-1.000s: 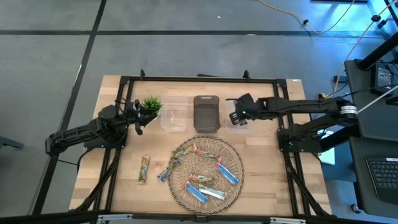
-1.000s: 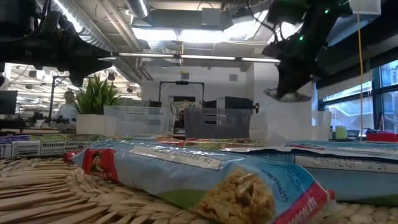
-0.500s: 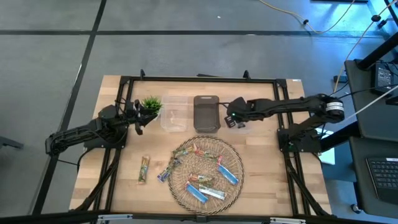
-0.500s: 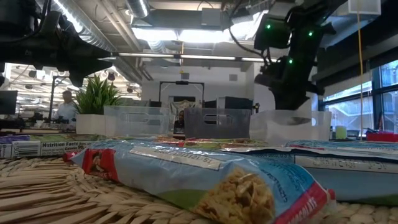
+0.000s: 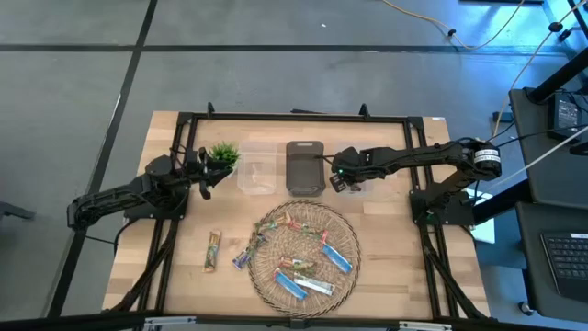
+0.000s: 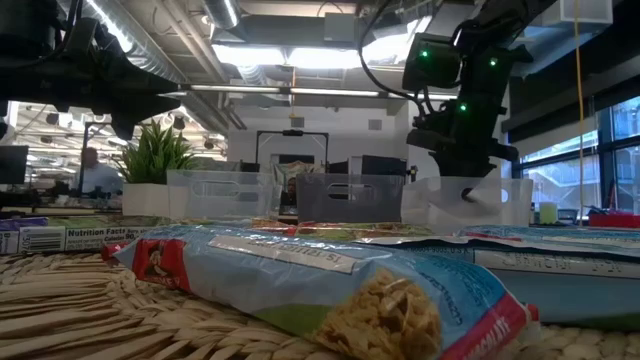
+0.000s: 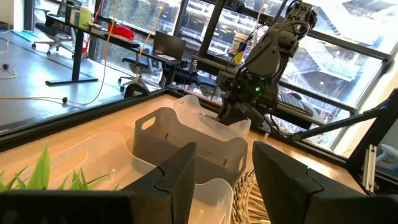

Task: Pick and place Granola Bars by type
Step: Put the blue granola bar into the right transparent bin, then put the red granola bar into the black bin

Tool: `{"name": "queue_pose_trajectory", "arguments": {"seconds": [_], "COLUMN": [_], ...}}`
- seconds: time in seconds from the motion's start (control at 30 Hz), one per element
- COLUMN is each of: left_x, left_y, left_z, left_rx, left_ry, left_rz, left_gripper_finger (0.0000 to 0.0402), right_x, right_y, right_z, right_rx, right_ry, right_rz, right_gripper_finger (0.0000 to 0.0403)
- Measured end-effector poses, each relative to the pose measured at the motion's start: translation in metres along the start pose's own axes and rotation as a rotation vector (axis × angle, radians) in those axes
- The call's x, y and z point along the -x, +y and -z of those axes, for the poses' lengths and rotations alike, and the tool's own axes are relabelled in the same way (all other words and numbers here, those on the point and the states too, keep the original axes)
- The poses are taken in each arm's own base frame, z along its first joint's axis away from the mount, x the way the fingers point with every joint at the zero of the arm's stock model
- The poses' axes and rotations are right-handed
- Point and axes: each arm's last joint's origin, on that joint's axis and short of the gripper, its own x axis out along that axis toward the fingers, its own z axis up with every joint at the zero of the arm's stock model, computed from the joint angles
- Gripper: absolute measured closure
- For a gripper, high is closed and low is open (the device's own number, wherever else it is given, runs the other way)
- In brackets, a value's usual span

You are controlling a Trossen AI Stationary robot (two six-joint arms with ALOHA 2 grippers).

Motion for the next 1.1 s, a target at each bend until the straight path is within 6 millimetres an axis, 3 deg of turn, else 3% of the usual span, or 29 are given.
{"name": "queue_pose_trajectory", "arguments": {"seconds": [0.33,0.5,0.6,0.7,0.83,1.1], "left_x": [0.000,0.000,0.000,0.000,0.000,0.000], "left_y": [0.000,0.000,0.000,0.000,0.000,0.000], "left_z": [0.000,0.000,0.000,0.000,0.000,0.000], "left_rx": [0.000,0.000,0.000,0.000,0.000,0.000], "left_ry": [0.000,0.000,0.000,0.000,0.000,0.000], "left_rz": [0.000,0.000,0.000,0.000,0.000,0.000], "left_gripper_finger": [0.0252,0.0249,0.0250,0.0252,0.0252,0.0251], "right_x": [0.020,0.051,0.074,0.093,0.107,0.106], "right_y": [0.010,0.029,0.047,0.065,0.085,0.119], "right_z": [-0.021,-0.041,-0.042,-0.035,-0.019,0.016], "right_rx": [0.134,0.395,0.588,0.728,0.786,0.797], "right_ry": [-0.076,-0.177,-0.232,-0.276,-0.303,-0.271], "right_rz": [-0.020,-0.089,-0.173,-0.276,-0.432,-0.540], "right_gripper_finger": [0.0238,0.0226,0.0225,0.0225,0.0225,0.0225]}}
